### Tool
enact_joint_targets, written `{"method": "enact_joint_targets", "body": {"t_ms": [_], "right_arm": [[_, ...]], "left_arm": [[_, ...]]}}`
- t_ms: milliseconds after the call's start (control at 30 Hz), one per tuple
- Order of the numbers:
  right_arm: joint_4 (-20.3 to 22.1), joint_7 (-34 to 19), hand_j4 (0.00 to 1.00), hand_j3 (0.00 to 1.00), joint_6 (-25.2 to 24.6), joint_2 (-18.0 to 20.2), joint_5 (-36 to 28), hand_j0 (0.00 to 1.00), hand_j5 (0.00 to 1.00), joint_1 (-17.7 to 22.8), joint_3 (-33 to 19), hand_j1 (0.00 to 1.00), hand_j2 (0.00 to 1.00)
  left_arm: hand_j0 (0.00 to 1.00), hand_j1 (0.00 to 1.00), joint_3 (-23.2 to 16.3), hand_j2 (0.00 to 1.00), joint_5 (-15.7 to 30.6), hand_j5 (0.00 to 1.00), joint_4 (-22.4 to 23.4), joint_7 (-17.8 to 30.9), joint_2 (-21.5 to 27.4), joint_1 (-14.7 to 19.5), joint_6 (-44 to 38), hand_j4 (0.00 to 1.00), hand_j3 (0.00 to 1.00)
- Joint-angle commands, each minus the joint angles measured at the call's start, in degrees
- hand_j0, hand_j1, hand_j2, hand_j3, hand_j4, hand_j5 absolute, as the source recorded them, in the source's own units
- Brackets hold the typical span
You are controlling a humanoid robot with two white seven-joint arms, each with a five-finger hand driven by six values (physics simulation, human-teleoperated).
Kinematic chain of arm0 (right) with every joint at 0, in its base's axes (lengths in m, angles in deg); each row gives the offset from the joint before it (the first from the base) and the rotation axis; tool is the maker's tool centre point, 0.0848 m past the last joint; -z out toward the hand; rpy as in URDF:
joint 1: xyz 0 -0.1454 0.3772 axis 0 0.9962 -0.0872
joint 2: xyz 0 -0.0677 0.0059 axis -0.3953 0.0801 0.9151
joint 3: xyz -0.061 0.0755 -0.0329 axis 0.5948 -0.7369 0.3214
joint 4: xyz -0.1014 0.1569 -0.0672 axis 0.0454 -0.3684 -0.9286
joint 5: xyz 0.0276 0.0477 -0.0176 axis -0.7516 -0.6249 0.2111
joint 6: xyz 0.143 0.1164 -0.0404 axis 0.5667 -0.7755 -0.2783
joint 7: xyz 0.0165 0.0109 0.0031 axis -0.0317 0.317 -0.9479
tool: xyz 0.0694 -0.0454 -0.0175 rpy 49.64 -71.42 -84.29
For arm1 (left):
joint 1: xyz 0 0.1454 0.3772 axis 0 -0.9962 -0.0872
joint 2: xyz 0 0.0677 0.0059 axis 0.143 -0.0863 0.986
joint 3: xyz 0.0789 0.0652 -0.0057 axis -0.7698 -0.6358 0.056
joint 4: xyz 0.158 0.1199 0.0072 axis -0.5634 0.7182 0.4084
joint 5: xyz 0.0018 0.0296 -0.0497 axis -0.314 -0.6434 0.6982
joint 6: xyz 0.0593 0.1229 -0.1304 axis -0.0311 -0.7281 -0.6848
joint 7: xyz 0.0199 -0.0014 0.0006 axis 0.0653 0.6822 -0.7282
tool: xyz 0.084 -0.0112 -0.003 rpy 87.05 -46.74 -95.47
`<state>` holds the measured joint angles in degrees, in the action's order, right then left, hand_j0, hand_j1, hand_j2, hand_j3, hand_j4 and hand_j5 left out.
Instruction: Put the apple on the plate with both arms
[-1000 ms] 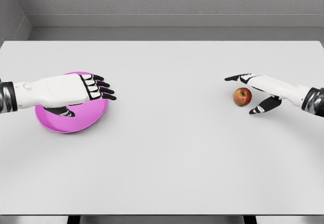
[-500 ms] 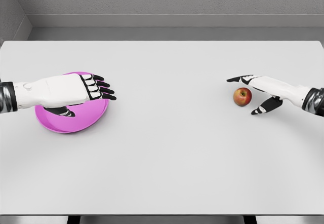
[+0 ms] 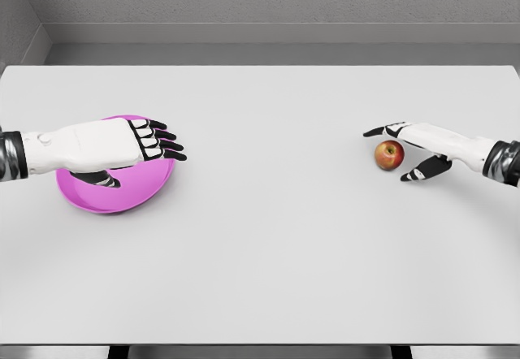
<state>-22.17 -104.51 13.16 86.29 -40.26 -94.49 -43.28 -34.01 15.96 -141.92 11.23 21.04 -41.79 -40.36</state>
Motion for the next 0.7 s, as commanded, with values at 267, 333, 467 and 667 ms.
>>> {"method": "enact_joint_targets", "body": {"t_ms": [267, 333, 467, 667], "right_arm": [[-0.14, 0.02, 0.82, 0.82, -0.15, -0.17, 0.73, 0.82, 0.82, -0.44, -0.03, 0.82, 0.82], [-0.14, 0.02, 0.81, 0.81, -0.15, -0.17, 0.73, 0.81, 0.81, -0.44, 0.06, 0.81, 0.81], [-0.14, 0.02, 0.77, 0.77, -0.15, -0.35, 0.73, 0.77, 0.77, -0.44, 0.41, 0.77, 0.77], [-0.23, 0.02, 0.71, 0.71, -0.15, -0.35, 0.73, 0.71, 0.71, -0.44, 0.41, 0.71, 0.71]], "left_arm": [[1.0, 1.0, 0.04, 1.0, 0.34, 1.0, 0.0, -0.03, 0.05, 0.0, -0.08, 1.0, 1.0], [1.0, 1.0, 0.04, 1.0, 0.34, 1.0, 0.0, -0.03, 0.05, 0.0, -0.08, 1.0, 1.0], [1.0, 1.0, 0.04, 1.0, 0.34, 1.0, 0.0, -0.03, 0.05, 0.0, -0.08, 1.0, 1.0], [1.0, 1.0, 0.04, 1.0, 0.34, 1.0, 0.0, -0.03, 0.05, 0.0, -0.08, 1.0, 1.0]]}}
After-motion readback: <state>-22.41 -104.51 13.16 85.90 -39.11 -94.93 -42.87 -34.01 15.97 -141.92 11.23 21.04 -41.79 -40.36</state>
